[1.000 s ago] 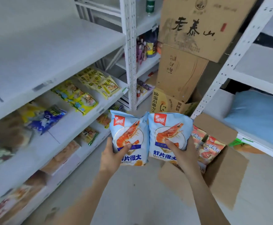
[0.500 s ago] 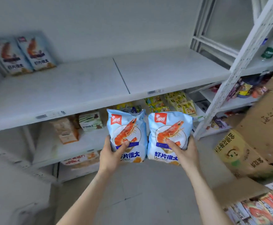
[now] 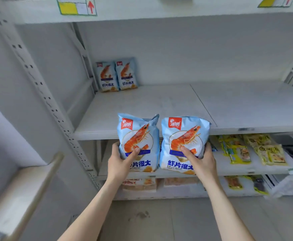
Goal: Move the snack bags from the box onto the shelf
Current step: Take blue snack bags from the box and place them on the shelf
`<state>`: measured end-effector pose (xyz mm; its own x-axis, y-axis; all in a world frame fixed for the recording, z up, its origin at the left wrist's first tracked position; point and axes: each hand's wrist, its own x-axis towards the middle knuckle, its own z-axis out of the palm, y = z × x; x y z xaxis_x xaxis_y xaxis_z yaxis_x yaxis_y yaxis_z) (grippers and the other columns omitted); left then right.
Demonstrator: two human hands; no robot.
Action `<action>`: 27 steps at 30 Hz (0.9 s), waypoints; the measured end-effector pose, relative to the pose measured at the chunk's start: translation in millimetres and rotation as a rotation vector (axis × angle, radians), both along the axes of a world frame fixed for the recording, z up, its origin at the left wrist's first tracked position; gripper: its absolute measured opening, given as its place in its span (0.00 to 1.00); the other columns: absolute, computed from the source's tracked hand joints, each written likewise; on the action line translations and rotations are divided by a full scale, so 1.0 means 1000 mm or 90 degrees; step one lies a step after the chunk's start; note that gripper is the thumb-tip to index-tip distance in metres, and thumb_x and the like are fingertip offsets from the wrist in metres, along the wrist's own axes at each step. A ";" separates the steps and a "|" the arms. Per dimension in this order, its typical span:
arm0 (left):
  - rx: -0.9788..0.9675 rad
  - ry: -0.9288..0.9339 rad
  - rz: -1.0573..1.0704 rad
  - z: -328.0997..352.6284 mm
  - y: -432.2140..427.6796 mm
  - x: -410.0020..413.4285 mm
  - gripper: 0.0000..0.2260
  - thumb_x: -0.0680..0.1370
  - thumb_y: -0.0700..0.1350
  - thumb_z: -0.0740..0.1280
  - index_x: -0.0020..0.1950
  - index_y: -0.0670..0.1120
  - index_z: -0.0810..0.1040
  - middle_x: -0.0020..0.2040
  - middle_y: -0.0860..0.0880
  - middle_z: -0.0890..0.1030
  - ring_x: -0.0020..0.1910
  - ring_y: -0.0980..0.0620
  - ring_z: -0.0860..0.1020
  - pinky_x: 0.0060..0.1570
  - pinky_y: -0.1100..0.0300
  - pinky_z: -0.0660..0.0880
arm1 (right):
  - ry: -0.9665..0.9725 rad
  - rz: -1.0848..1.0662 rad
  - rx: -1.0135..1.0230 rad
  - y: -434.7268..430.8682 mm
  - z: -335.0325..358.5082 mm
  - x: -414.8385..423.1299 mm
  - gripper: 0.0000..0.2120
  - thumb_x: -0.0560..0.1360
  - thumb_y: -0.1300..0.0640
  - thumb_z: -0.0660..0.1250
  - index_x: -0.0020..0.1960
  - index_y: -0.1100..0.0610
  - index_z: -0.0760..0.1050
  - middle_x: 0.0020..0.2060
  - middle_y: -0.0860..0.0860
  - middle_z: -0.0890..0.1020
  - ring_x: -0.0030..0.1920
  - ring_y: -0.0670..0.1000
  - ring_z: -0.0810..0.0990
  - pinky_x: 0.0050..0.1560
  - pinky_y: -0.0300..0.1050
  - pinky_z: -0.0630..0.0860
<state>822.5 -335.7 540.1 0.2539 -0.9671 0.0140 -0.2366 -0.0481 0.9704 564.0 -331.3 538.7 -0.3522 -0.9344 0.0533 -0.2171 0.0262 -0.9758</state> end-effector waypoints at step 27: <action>-0.078 -0.015 0.147 0.051 -0.332 0.168 0.21 0.69 0.58 0.76 0.54 0.52 0.72 0.50 0.52 0.83 0.46 0.51 0.84 0.46 0.50 0.82 | 0.020 0.067 -0.081 -0.371 0.056 0.184 0.25 0.65 0.42 0.77 0.55 0.51 0.71 0.46 0.42 0.82 0.48 0.49 0.82 0.51 0.52 0.79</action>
